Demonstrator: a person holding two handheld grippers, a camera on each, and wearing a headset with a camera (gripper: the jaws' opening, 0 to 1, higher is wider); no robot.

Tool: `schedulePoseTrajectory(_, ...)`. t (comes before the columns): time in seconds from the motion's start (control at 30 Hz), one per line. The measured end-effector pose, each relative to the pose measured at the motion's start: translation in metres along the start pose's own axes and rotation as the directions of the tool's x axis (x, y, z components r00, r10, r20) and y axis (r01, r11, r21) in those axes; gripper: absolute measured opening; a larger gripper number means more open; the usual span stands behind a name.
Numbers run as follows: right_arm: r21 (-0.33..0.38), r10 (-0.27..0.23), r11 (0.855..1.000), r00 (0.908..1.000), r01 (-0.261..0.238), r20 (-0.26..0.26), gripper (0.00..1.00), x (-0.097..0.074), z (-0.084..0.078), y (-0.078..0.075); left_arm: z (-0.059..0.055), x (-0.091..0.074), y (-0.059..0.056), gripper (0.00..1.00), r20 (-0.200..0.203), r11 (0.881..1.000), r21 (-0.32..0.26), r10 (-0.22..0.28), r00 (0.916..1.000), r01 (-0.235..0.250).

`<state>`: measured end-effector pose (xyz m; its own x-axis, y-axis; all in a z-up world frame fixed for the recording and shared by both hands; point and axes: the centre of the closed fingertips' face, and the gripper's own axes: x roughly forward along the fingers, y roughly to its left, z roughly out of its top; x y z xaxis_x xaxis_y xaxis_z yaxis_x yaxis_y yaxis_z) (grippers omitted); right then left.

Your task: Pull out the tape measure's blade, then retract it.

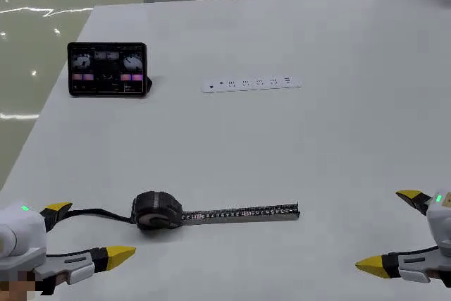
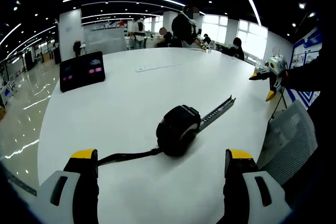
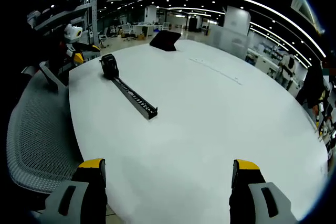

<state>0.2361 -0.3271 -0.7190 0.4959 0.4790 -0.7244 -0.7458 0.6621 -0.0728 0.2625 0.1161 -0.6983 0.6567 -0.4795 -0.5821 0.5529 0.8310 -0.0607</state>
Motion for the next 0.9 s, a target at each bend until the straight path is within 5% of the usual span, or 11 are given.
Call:
schedulePoseTrajectory(0.67,-0.084,0.024,0.996,0.9997,-0.025,-0.009,0.99,0.006,0.028,0.002,0.015,0.026,-0.028,0.99,-0.004,0.999,0.026,0.023,0.9997,-0.023)
schedulePoseTrajectory(0.77,-0.091,0.029,0.995,0.9995,-0.03,-0.01,0.99,0.008,0.033,0.0,0.018,0.03,-0.037,0.99,-0.002,1.0,-0.015,-0.004,1.0,0.004)
schedulePoseTrajectory(0.9,-0.083,0.036,0.996,0.9993,-0.037,-0.002,0.99,0.008,0.044,-0.01,0.03,0.036,-0.043,0.99,0.025,0.999,-0.034,0.022,0.9995,-0.021)
